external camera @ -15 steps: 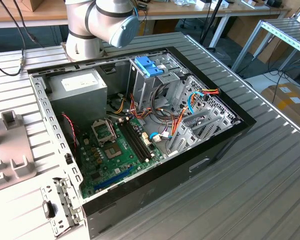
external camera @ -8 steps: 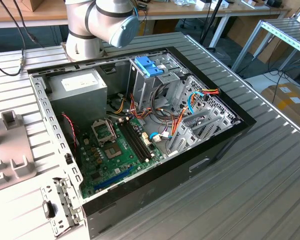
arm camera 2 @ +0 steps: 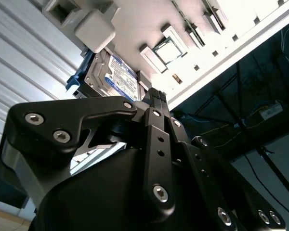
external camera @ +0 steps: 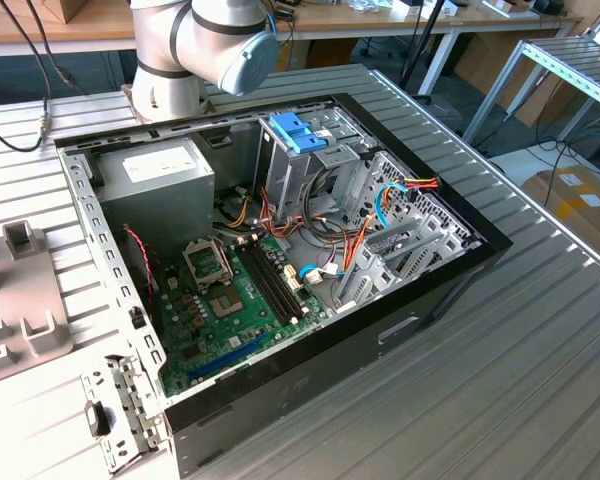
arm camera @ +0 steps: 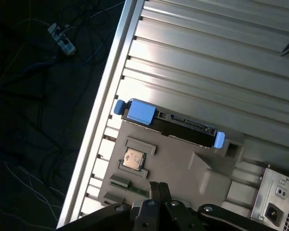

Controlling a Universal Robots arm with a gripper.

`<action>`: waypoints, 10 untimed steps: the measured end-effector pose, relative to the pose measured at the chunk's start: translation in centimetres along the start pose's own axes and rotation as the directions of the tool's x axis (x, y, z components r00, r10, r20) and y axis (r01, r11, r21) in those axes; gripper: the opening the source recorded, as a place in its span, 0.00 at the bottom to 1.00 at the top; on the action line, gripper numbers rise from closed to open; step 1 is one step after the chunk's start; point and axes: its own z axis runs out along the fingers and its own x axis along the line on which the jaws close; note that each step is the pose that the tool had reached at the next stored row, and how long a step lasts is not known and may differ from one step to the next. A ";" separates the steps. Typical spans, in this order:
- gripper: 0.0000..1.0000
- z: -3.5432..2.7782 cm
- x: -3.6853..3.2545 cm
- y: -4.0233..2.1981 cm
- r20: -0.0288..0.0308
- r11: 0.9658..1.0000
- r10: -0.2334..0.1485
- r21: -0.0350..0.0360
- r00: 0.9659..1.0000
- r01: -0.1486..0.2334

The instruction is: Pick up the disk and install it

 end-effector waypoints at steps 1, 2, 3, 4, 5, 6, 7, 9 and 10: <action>0.11 0.00 0.00 0.00 0.000 1.000 -0.009 0.001 1.000 0.009; 0.11 0.00 0.00 0.00 0.000 1.000 -0.015 0.002 1.000 0.015; 0.11 0.00 0.00 0.00 -0.001 1.000 -0.023 0.003 1.000 0.023; 0.11 0.00 0.00 0.00 -0.001 1.000 -0.029 0.003 1.000 0.029; 0.11 0.00 0.00 0.00 -0.001 0.999 -0.039 0.004 0.999 0.039; 0.11 0.00 0.00 0.00 -0.001 0.999 -0.045 0.005 0.999 0.045; 0.11 0.00 0.00 0.00 -0.001 0.999 -0.051 0.006 0.999 0.051; 0.11 0.00 0.00 0.00 -0.002 0.998 -0.066 0.007 0.998 0.066; 0.11 0.00 0.00 0.00 -0.002 0.997 -0.077 0.008 0.997 0.077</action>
